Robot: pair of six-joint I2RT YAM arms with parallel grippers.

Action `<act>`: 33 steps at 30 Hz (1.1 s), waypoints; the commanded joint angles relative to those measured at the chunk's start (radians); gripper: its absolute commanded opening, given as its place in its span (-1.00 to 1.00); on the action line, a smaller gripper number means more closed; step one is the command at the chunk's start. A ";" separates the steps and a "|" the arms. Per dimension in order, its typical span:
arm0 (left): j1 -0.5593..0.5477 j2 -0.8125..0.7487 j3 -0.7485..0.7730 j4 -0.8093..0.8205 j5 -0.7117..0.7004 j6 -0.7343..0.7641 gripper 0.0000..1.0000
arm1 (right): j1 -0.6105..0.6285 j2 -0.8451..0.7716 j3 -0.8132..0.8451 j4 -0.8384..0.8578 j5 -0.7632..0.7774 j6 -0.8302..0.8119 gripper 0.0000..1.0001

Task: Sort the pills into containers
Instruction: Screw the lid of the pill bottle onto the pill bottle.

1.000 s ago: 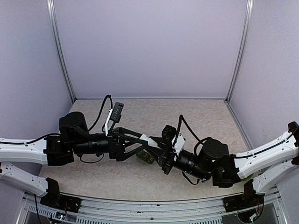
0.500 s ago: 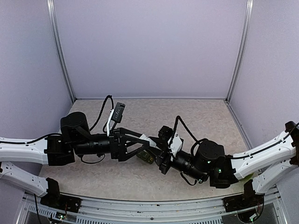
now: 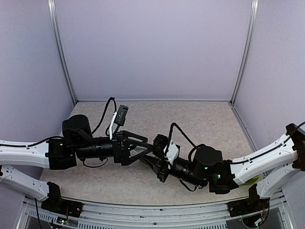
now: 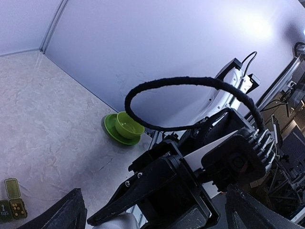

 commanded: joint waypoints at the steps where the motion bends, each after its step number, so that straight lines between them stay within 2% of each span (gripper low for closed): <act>1: -0.019 -0.016 0.026 0.053 0.017 0.018 0.98 | 0.005 0.005 0.018 0.017 -0.020 0.010 -0.65; 7: -0.019 -0.048 0.015 0.015 -0.029 0.029 0.98 | 0.004 -0.087 -0.037 0.044 0.000 0.003 -0.65; 14: -0.019 -0.038 0.012 0.017 -0.015 0.020 0.98 | 0.005 -0.166 -0.070 0.041 0.063 -0.037 -0.65; 33: -0.020 -0.025 0.025 0.048 0.026 0.029 0.97 | 0.004 -0.011 0.009 -0.011 0.033 0.000 -0.65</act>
